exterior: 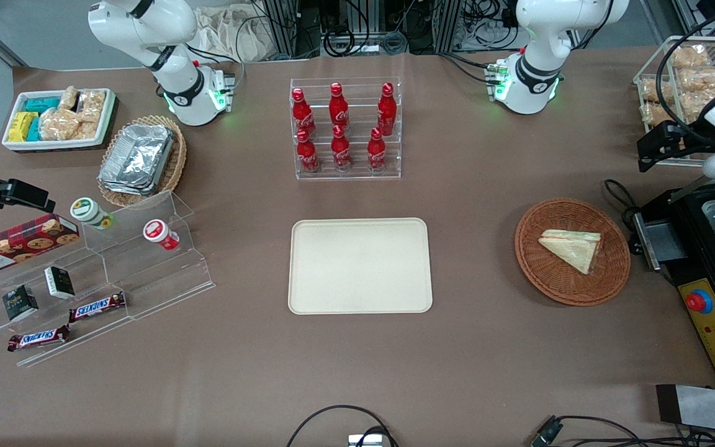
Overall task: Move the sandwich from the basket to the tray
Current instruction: 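Move the left gripper over the wrapped sandwich in the wicker basket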
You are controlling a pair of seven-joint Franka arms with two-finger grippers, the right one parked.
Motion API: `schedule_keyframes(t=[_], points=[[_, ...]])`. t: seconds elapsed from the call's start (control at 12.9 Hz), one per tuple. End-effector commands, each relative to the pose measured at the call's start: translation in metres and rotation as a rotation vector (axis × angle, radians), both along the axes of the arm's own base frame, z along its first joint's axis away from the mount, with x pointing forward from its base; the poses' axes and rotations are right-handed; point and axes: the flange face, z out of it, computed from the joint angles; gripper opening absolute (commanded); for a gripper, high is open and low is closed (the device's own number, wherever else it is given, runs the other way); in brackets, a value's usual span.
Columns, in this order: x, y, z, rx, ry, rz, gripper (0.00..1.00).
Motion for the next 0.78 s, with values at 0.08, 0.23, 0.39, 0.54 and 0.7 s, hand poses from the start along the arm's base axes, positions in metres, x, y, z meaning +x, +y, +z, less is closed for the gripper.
schedule_keyframes(t=[0.08, 0.23, 0.39, 0.54, 0.7], points=[[-0.003, -0.001, 0.005, -0.013, -0.002, 0.023, 1.0], [-0.001, 0.001, 0.001, -0.016, 0.006, 0.031, 1.0], [0.007, 0.002, -0.014, -0.011, 0.031, 0.056, 1.0], [0.017, 0.0, -0.034, -0.01, 0.065, 0.136, 1.0], [0.026, -0.001, -0.053, -0.008, 0.094, 0.167, 1.0]])
